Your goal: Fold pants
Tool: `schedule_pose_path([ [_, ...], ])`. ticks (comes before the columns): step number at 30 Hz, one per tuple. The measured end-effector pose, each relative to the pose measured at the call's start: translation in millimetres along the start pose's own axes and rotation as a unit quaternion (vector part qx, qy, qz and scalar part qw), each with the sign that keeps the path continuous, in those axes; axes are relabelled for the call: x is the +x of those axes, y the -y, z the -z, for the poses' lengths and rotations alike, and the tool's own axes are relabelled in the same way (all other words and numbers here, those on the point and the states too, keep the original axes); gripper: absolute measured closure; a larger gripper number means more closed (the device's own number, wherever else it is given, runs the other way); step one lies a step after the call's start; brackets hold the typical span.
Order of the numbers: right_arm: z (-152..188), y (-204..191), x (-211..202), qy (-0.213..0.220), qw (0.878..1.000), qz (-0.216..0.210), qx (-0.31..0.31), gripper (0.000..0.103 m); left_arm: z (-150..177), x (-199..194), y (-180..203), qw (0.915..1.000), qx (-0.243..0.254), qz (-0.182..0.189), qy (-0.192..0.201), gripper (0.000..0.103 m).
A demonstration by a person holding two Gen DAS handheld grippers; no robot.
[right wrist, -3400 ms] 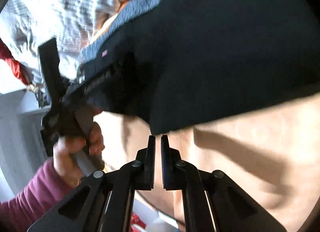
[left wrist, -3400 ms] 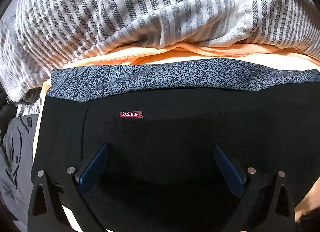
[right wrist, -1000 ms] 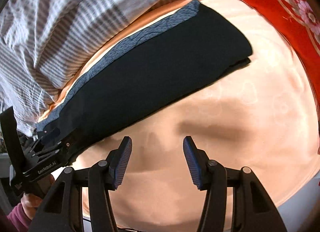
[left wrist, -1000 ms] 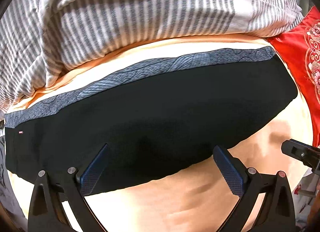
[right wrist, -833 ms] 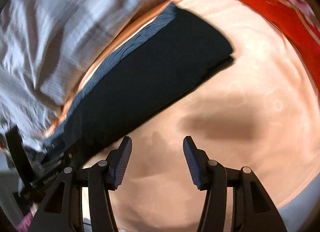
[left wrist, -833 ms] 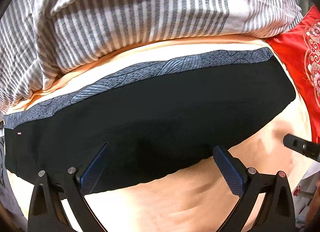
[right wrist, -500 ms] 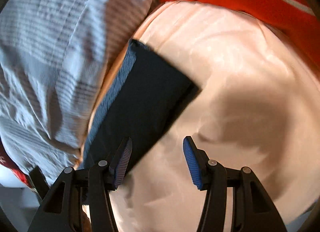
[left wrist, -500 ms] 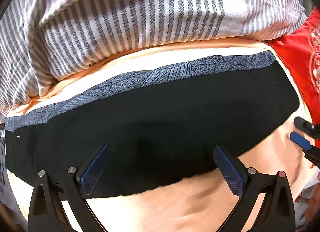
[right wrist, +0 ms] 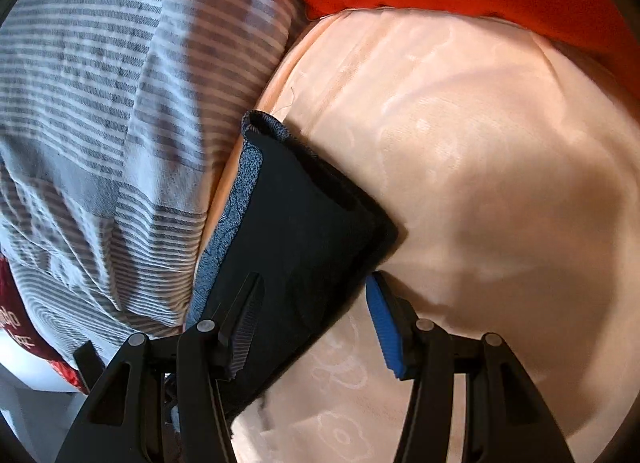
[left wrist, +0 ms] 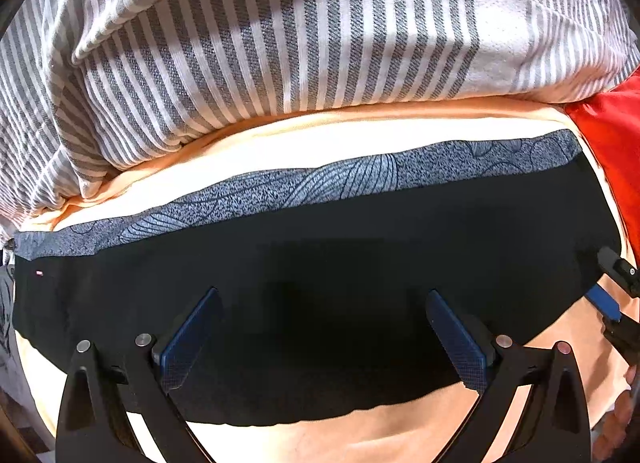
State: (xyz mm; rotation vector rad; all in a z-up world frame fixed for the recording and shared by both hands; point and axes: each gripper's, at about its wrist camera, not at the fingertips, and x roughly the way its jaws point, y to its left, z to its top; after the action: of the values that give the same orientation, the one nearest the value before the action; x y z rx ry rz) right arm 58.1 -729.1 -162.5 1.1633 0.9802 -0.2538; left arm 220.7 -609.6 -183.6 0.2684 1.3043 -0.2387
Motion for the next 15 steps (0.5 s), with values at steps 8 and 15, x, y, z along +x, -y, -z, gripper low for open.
schedule_pose_path([
  [8,-19,-24,37,-0.019,0.999,-0.015,-0.024,0.047,-4,1,-18,0.9996,-0.019,-0.021,0.007,0.0],
  [15,-24,-30,36,-0.044,0.998,-0.026,-0.031,0.087,-20,-4,-24,0.9978,-0.033,-0.043,0.039,0.0],
])
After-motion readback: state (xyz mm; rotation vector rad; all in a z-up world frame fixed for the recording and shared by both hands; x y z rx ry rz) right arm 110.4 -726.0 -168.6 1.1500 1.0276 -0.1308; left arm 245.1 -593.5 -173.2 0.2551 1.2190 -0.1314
